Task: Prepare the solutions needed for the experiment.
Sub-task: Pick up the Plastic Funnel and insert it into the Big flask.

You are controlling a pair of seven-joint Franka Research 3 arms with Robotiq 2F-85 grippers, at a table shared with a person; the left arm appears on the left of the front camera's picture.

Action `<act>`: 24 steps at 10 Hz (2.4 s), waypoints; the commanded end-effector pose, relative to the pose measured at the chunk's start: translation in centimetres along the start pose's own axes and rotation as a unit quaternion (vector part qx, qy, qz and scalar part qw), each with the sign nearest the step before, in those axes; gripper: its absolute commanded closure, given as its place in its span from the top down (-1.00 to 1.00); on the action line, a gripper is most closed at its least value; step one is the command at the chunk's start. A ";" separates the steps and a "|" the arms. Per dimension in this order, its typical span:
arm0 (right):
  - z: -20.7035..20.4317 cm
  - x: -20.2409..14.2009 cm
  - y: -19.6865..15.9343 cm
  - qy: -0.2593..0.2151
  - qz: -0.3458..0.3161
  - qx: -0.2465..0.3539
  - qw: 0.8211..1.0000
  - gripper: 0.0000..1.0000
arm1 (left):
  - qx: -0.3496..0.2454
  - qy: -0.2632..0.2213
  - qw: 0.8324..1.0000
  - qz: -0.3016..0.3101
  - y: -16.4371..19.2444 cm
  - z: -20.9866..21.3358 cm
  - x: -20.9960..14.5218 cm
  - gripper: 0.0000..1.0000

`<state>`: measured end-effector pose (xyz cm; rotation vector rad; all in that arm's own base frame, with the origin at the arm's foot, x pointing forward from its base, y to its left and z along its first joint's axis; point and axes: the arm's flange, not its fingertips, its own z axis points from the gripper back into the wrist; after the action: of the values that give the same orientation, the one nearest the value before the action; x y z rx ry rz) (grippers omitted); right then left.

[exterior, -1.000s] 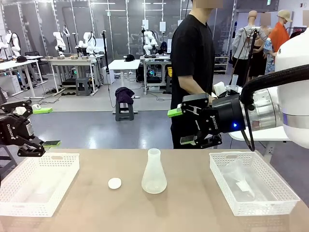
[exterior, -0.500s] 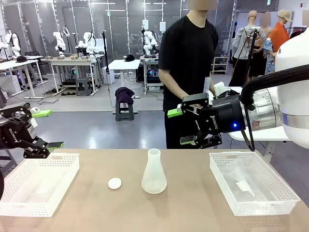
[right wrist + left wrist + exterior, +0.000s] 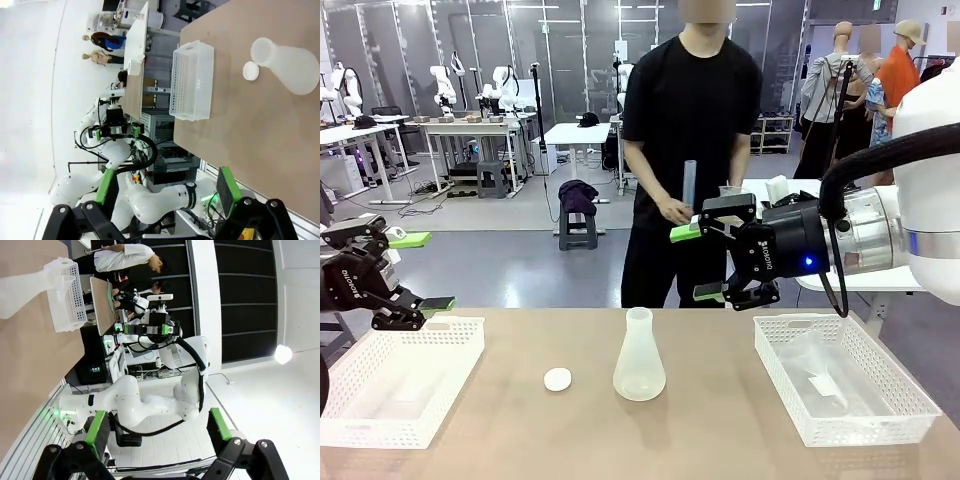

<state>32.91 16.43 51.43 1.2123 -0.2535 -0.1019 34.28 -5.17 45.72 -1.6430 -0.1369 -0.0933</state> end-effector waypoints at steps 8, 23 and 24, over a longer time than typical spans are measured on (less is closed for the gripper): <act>0.0 -0.2 0.8 -0.006 0.021 -0.015 1.000 1.00 | -0.006 0.002 1.000 0.002 -0.2 0.0 0.0 1.00; 5.0 13.3 -3.1 0.101 0.288 -0.321 0.896 1.00 | -0.006 0.002 1.000 0.002 -0.2 0.0 0.0 1.00; 5.0 13.3 -3.1 0.101 0.288 -0.321 0.896 1.00 | -0.006 0.002 1.000 0.002 -0.2 0.0 0.0 1.00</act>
<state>45.23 7.33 51.92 0.4080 -0.3386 0.4630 34.27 -5.20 45.68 -1.6413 -0.1358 -0.0932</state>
